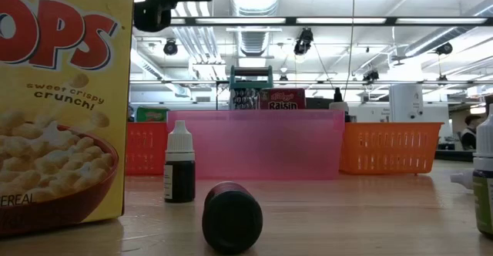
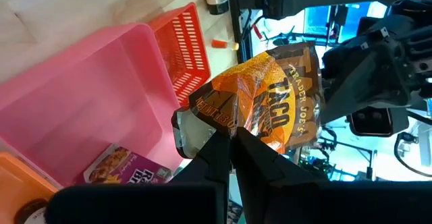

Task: Pick & Place Kitchen Items
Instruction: Put the orange seasoning pack into the red bin

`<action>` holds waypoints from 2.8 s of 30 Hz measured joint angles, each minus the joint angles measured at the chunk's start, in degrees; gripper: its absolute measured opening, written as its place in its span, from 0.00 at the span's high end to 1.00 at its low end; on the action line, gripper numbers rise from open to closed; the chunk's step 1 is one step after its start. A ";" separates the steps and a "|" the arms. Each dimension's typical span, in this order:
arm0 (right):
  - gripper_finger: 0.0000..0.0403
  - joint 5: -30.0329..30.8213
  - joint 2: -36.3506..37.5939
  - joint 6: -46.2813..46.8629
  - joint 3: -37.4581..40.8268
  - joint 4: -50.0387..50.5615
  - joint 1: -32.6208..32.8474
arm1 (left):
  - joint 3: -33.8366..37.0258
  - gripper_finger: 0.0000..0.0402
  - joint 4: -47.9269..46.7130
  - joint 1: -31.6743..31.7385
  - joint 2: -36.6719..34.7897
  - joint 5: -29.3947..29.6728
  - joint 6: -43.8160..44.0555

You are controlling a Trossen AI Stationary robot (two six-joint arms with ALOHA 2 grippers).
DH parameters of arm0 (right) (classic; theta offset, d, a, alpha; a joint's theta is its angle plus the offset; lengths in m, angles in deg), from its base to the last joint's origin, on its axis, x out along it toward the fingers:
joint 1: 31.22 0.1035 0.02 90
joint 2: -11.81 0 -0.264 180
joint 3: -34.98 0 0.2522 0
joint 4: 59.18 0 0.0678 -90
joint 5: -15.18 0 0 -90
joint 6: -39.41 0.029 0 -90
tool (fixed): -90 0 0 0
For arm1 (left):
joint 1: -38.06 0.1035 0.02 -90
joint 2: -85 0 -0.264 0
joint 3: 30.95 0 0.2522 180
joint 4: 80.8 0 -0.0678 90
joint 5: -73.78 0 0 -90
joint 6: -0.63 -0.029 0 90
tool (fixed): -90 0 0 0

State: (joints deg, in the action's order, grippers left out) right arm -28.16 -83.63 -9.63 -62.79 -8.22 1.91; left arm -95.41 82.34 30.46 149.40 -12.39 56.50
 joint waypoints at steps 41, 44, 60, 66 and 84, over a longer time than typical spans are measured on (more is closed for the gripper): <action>0.98 -0.11 0.00 -3.50 -0.31 -3.74 -1.32 | -3.12 0.82 2.39 0.00 3.00 -7.58 -1.79; 0.98 -0.13 0.00 -3.54 -0.31 -3.55 -1.32 | -3.12 0.94 2.17 0.00 2.96 -7.58 -3.11; 0.92 2.16 0.00 7.89 -0.22 -5.12 -1.50 | -3.03 0.99 2.25 0.52 4.87 -9.83 -8.42; 0.80 6.18 0.22 20.33 -0.22 -6.13 -0.74 | -3.01 1.00 3.06 0.84 4.41 -10.73 -9.26; 0.46 5.84 0.46 57.51 -5.72 18.93 -0.43 | -2.99 1.00 -3.12 3.19 -8.43 -10.42 -18.36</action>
State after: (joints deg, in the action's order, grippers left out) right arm -22.33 -83.17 47.88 -68.51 10.72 1.49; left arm -98.40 79.22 33.66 140.97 -22.81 38.14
